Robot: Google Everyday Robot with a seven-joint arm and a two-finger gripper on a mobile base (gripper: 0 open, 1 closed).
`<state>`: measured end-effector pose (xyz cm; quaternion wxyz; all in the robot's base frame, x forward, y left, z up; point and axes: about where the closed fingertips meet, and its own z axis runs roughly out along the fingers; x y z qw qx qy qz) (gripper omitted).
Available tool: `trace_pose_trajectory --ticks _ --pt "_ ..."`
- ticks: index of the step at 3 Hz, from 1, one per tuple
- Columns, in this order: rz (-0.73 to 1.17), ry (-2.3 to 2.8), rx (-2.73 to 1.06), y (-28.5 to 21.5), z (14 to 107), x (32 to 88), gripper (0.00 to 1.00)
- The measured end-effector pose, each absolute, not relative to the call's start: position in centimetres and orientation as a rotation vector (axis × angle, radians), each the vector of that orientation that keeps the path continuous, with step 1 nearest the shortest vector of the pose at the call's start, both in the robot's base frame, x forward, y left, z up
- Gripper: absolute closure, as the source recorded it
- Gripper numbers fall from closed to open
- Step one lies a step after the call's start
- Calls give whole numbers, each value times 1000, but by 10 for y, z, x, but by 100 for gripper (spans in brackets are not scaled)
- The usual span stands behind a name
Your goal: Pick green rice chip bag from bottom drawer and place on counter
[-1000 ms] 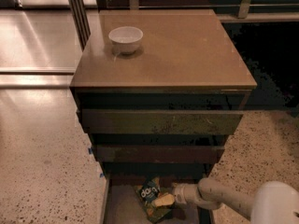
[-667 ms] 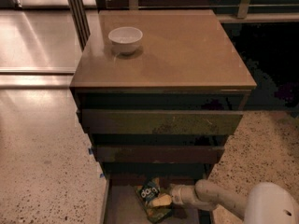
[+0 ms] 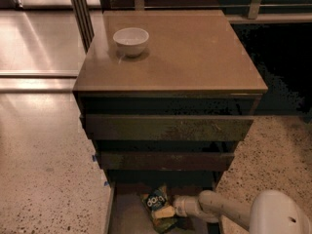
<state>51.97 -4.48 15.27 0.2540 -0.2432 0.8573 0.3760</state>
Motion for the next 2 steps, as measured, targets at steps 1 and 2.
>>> trace_pose_trajectory --ticks 1,2 --pt "1022 2331 -660 -44 152 519 16" --pt "1022 2331 -660 -44 152 519 39"
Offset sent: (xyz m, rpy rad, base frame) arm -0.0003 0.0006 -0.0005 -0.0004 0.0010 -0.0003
